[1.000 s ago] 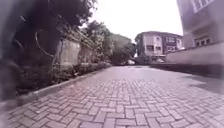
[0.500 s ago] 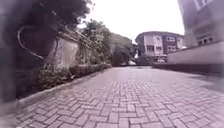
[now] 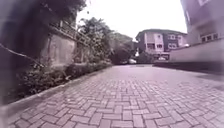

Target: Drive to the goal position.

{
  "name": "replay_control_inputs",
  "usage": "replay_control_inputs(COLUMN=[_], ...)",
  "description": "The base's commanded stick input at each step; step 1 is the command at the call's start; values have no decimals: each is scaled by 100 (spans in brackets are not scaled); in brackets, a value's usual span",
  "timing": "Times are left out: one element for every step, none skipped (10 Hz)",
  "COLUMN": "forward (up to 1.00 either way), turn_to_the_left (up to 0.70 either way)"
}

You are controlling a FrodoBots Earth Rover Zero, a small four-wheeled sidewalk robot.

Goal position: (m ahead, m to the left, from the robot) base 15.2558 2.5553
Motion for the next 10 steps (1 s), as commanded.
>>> replay_control_inputs(forward=[69,69,69,69,69,69,69,69,69,69], turn_to_the_left=[3,3,3,-34,-35,3,3,3,3,3])
